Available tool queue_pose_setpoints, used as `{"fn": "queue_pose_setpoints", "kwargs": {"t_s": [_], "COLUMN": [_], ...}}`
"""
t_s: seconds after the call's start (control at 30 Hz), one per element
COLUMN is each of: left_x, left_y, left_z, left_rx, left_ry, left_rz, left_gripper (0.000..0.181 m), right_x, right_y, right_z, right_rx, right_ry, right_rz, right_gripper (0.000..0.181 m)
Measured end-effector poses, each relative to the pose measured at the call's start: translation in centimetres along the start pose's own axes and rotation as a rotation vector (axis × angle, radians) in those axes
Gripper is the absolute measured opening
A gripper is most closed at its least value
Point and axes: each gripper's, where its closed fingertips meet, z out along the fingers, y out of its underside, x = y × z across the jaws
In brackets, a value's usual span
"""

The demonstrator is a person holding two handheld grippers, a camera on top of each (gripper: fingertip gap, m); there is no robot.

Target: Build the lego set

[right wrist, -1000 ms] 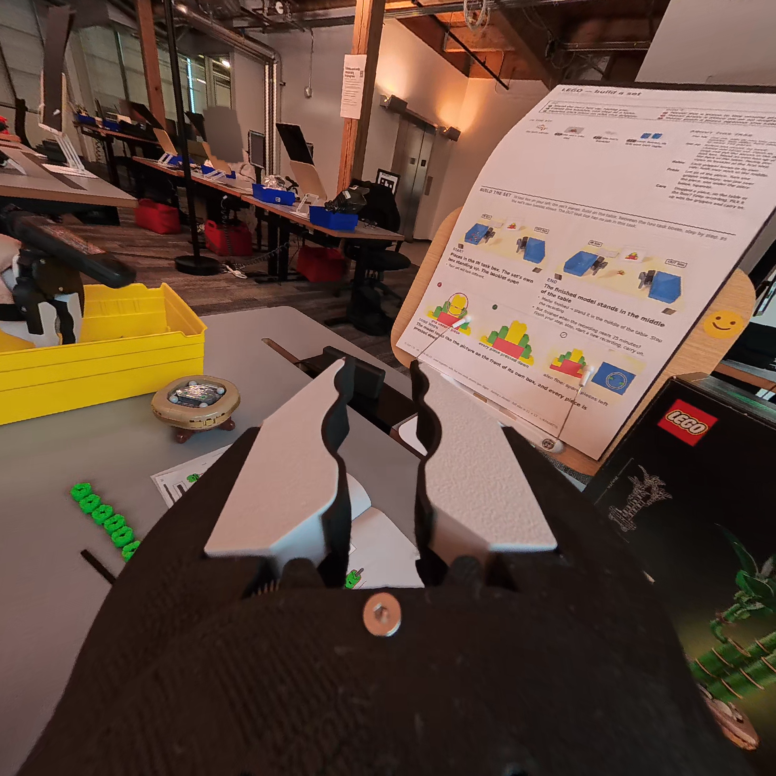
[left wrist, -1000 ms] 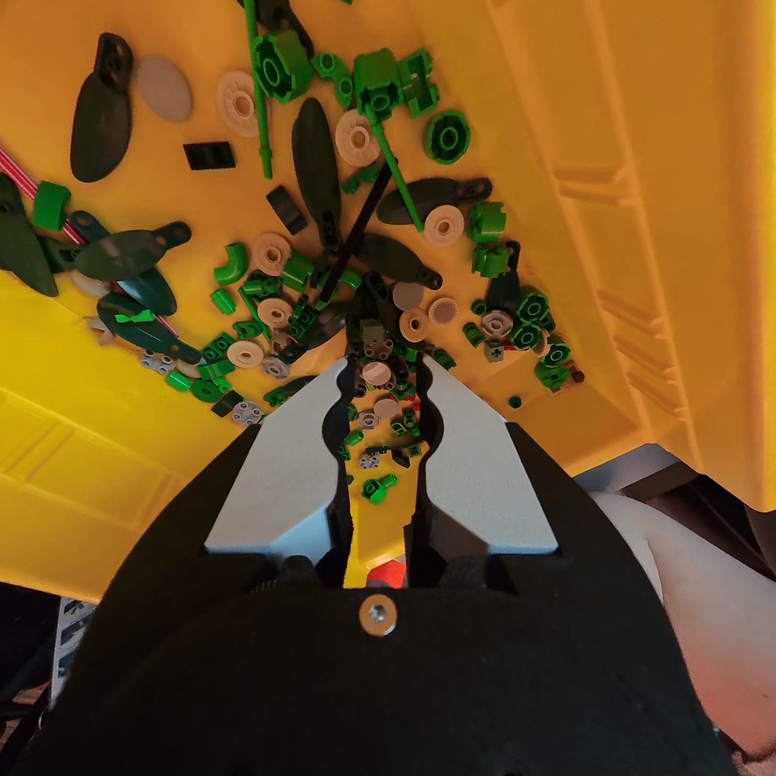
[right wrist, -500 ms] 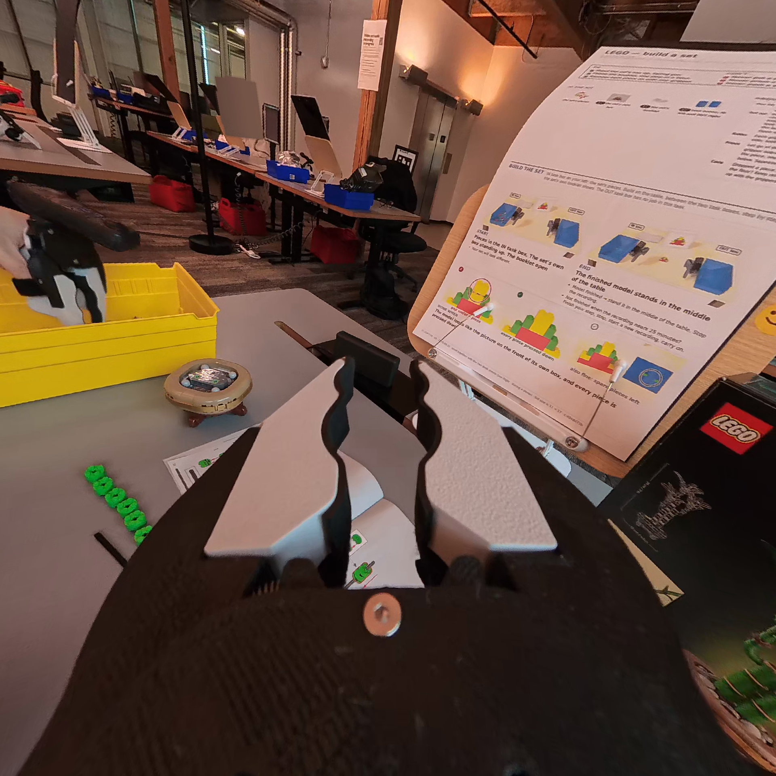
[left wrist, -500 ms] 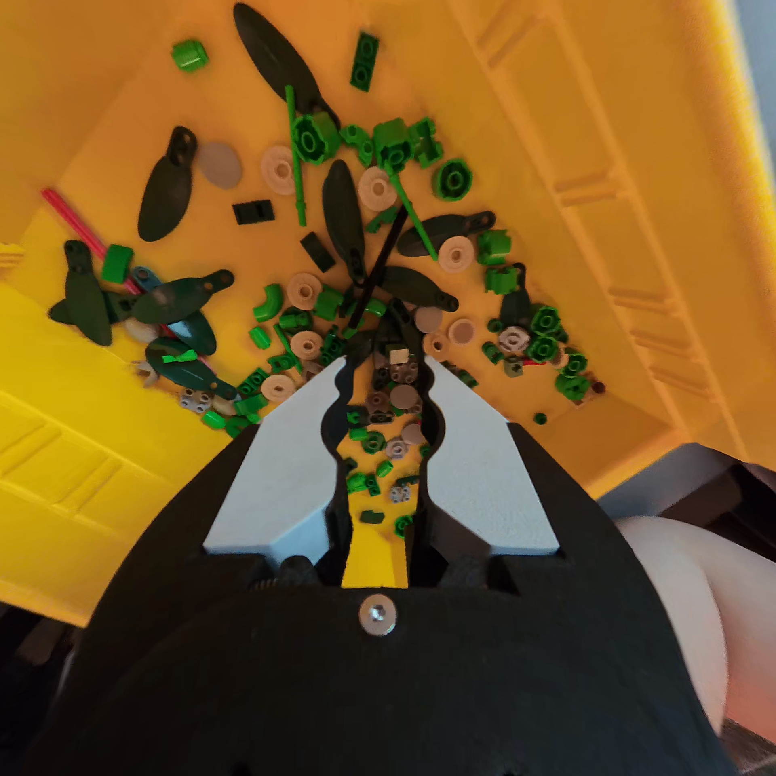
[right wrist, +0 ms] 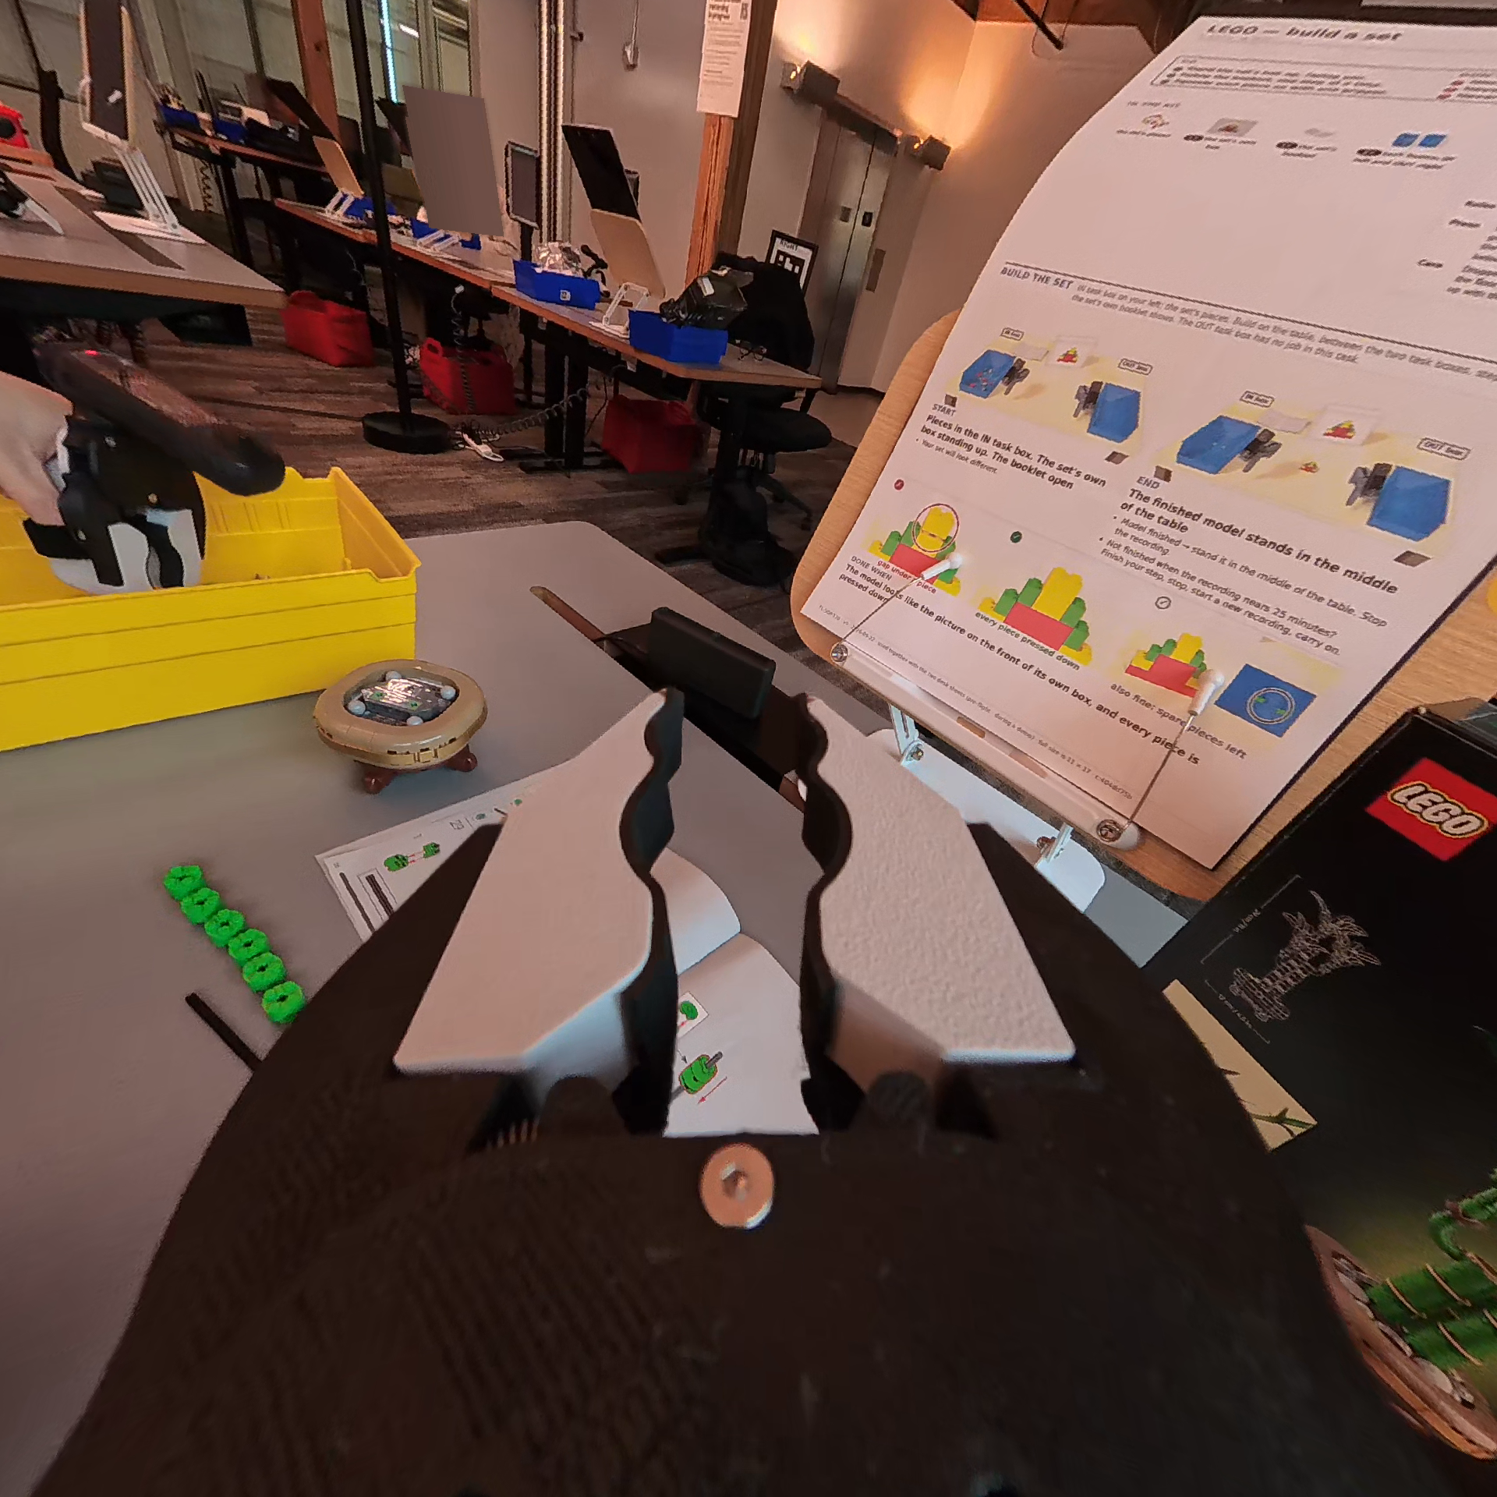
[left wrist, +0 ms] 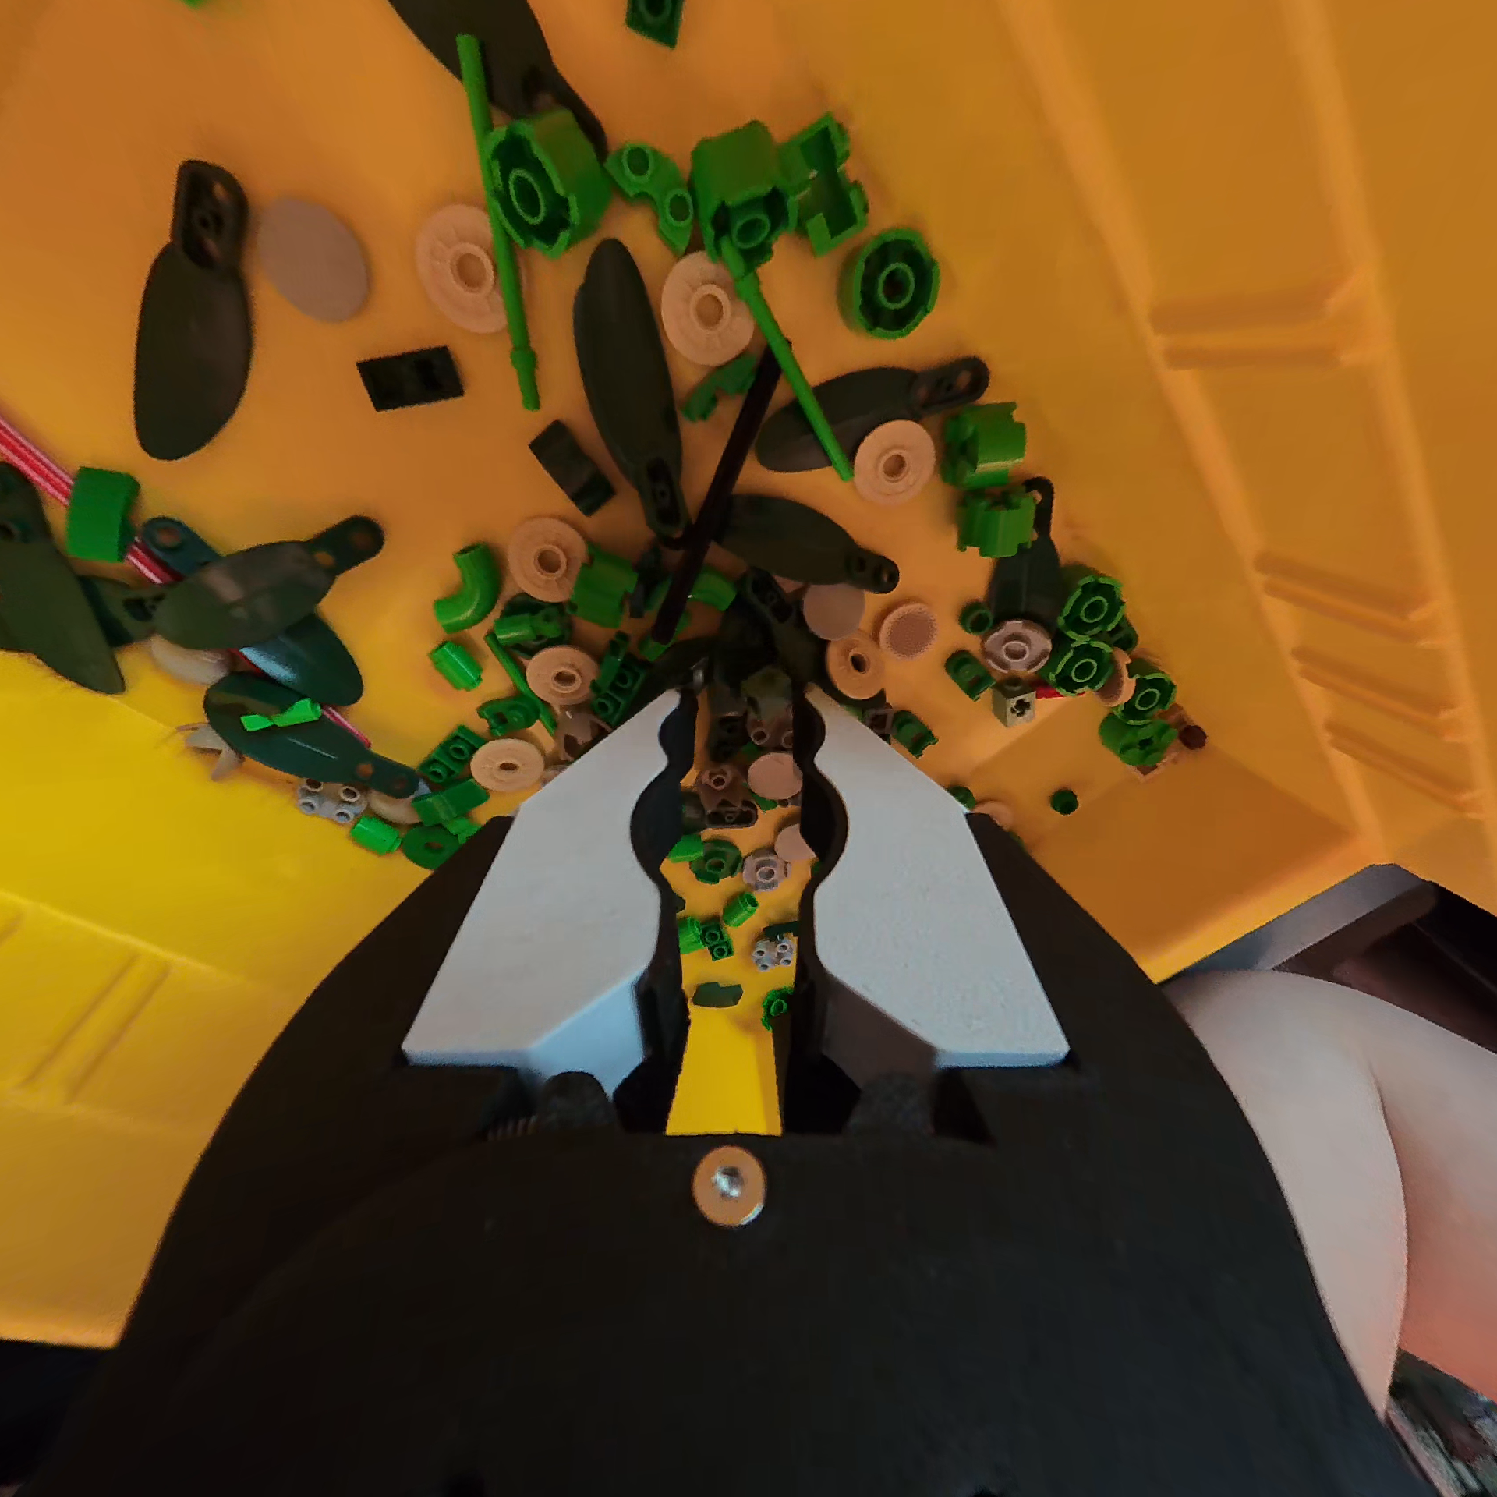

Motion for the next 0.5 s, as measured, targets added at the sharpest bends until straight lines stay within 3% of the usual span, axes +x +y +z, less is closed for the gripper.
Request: {"fn": "queue_pose_setpoints", "kwargs": {"t_s": [0.3,0.4,0.5], "left_x": [-0.3,-0.1,1.8], "left_y": [-0.6,-2.1,-4.8], "left_z": [-1.8,-4.2,-8.5], "left_rx": [0.078,0.223,0.472], "left_ry": [-0.016,-0.006,0.081], "left_rz": [-0.052,-0.068,-0.043], "left_gripper": [0.01,0.01,0.01], "right_x": [-0.3,-0.6,-1.5], "right_y": [0.4,0.5,0.2], "right_z": [0.4,0.6,1.1], "right_rx": [-0.024,-0.032,-0.032], "right_ry": [-0.012,-0.017,-0.039], "right_rz": [-0.011,-0.017,-0.036], "right_gripper": [0.024,0.024,0.024]}}
